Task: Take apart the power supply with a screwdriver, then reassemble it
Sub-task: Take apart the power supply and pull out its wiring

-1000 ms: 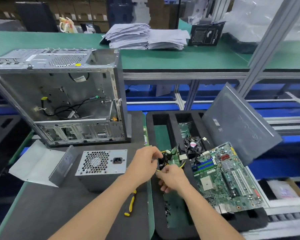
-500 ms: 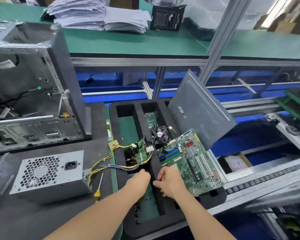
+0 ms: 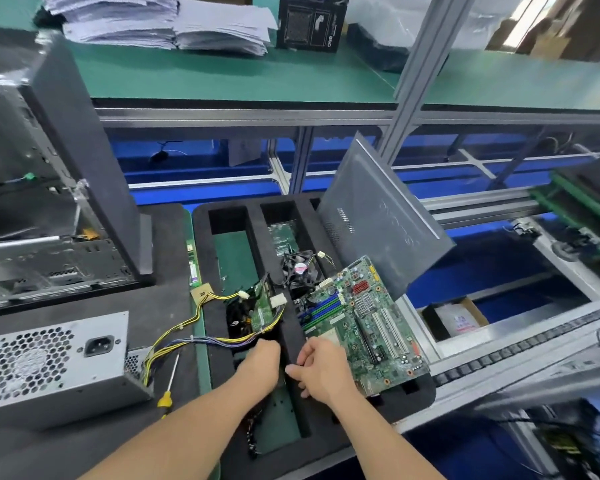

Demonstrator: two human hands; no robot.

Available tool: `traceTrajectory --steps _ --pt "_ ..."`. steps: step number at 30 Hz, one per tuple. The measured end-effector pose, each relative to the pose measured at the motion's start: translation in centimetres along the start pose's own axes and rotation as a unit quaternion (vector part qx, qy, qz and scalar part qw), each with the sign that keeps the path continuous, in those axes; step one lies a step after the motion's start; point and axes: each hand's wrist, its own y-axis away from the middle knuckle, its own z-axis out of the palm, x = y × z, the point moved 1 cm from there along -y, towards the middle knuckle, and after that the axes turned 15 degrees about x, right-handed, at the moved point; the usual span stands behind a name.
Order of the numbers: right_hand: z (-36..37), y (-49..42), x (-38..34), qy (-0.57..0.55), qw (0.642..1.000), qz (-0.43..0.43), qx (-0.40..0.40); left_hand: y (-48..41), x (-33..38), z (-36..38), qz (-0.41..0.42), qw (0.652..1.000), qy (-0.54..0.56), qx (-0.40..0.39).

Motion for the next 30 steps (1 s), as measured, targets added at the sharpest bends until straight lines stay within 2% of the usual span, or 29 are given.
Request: traceTrajectory --steps 4,7,10,13,15,19,22,25,30 --pt "-0.4 -0.5 -1.2 0.020 0.999 -0.016 -0.023 1.8 -0.1 -4.3 0.017 0.999 0.028 0.030" --pt "-0.2 -0.6 -3.8 0.034 0.996 -0.083 -0.013 3.6 -1.2 -9.2 0.005 0.991 0.084 0.099" --pt "1.2 0.5 -7.4 0.013 0.986 -0.162 -0.034 5.4 -4.4 -14.5 0.024 0.964 0.187 0.187" --pt "4.0 2.8 -11.0 0.034 0.960 -0.260 -0.098 8.0 -9.0 -18.6 -0.011 0.930 0.272 0.247" --pt "6.2 4.5 -12.6 0.054 0.944 -0.295 -0.135 9.8 -12.2 -20.3 -0.029 0.904 0.329 0.272" --pt "10.3 7.4 -13.8 0.130 0.938 -0.271 -0.169 12.6 -18.1 -21.7 -0.064 0.856 0.381 0.342" --pt "12.5 8.8 -13.8 0.248 0.919 -0.263 -0.159 13.8 -21.3 -21.5 -0.087 0.831 0.397 0.380" --pt "13.6 9.7 -14.1 0.301 0.910 -0.246 -0.144 14.7 -23.9 -20.7 -0.095 0.825 0.400 0.388" --pt "12.1 8.9 -15.3 0.306 0.920 -0.168 -0.180 14.8 -26.6 -19.4 -0.089 0.813 0.422 0.392"
